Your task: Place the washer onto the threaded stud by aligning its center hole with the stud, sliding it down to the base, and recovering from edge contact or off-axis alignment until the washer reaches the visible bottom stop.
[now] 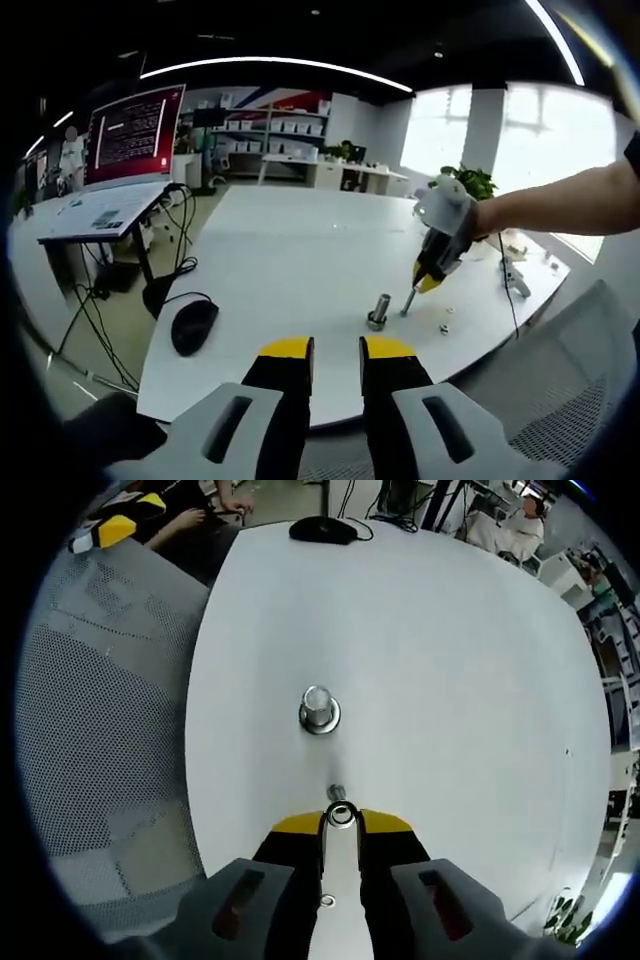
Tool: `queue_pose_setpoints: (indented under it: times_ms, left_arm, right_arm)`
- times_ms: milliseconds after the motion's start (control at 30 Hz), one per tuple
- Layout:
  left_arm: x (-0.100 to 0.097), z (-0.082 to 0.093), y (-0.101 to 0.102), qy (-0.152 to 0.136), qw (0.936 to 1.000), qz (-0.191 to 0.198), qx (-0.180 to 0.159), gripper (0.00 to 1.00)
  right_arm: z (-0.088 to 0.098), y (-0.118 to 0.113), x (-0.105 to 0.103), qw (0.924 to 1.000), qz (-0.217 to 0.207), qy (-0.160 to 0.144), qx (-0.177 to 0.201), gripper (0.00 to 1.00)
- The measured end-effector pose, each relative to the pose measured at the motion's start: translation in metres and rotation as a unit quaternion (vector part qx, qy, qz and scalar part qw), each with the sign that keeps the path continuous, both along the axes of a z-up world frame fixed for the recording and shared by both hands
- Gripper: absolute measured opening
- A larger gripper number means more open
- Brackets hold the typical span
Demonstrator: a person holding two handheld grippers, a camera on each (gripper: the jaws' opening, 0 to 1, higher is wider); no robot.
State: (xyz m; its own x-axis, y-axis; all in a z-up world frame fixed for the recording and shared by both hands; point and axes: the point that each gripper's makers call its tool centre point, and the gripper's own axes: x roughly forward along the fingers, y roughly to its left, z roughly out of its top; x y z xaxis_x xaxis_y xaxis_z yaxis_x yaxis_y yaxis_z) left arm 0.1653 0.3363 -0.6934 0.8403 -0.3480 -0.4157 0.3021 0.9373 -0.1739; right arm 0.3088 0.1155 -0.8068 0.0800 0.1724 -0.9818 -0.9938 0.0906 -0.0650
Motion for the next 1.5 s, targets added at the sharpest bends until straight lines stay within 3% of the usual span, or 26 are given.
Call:
queue_pose_setpoints:
  times_ms: [367,833,1500]
  left_arm:
    - [0.000,-0.001,0.000,0.004,1.0000,-0.002,0.005,0.15]
    - [0.002,-0.001,0.001,0.003,1.0000,0.003,0.003,0.15]
    - [0.001,-0.002,0.002,0.005,0.9999,0.004,0.009,0.15]
  right_arm:
    - [-0.006,0.005,-0.002,1.0000,0.002,0.008,0.001,0.14]
    - [-0.034,0.006,-0.001,0.9994,0.016,0.021,-0.021,0.14]
    - [-0.055,0.004,-0.008,0.9988,0.025,0.027,-0.034,0.14]
